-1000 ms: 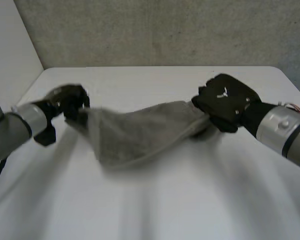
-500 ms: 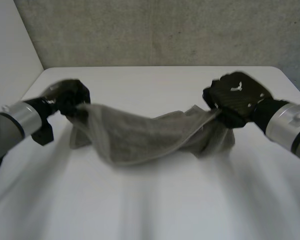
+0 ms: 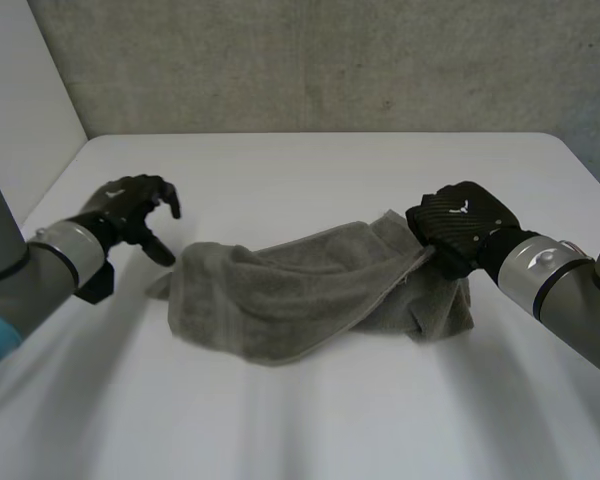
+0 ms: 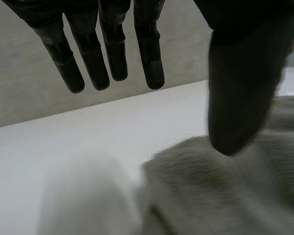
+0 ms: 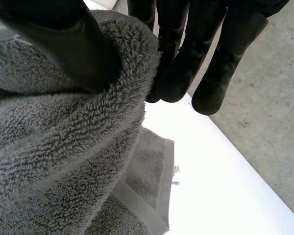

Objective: Fold the towel.

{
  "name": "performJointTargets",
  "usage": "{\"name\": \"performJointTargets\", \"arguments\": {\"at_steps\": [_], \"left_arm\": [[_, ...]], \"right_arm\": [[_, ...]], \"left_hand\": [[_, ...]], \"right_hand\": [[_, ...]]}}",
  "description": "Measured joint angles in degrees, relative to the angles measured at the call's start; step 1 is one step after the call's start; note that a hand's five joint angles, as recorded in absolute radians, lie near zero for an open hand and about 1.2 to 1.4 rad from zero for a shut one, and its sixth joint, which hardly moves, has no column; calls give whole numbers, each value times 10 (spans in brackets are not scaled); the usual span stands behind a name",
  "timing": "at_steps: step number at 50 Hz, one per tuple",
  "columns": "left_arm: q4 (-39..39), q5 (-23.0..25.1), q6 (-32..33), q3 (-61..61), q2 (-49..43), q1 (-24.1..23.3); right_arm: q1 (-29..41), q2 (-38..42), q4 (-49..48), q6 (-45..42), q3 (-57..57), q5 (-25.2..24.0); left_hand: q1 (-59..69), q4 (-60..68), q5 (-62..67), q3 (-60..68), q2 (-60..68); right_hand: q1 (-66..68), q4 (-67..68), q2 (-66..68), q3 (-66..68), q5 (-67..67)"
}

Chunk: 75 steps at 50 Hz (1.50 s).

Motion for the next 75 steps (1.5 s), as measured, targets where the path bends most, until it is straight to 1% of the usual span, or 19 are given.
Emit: {"name": "performJointTargets", "arguments": {"at_steps": [2,5,6,10,11,17,21,33,39,65,75], "left_arm": [[16,17,3,-41,30,-21],[35,33,10,-84,60,-42],[50,45,23,-118,82,-56],[73,56,63,-173,110,-76],[80,57,84,-190,116,-84],[94,54,170,-228,116,-122],[95,48,196,-225,97,-140],[99,14,202,-167,-2,-158],[99,8,203,-145,-32,-159],[99,8,204,-125,-66,-158],[100,8,205,-124,-69,-158]], "right_arm": [[0,0,-3,2,0,8],[0,0,-5,2,1,14],[1,1,-6,2,1,18],[4,1,-7,2,1,21],[5,1,-7,2,1,22],[9,1,-6,2,1,22],[10,1,-6,2,3,21],[19,1,-6,2,10,21],[21,1,-7,2,13,21],[20,2,-10,2,16,20],[20,4,-10,2,18,20]], "left_hand": [[24,19,21,21,19],[41,36,37,37,36],[54,49,51,50,49],[64,58,61,61,59],[65,60,63,63,60],[72,64,69,68,67],[82,77,79,80,79],[114,114,114,116,115],[130,132,131,134,132],[130,132,132,135,133],[156,162,157,162,161]], "right_hand": [[0,0,0,0,0],[0,0,0,0,0],[0,0,0,0,0],[0,0,0,0,0],[0,0,0,0,0],[0,0,0,0,0],[0,0,0,0,0],[0,0,0,0,0],[0,0,0,0,0],[0,0,0,0,0],[0,0,0,0,0]]}}
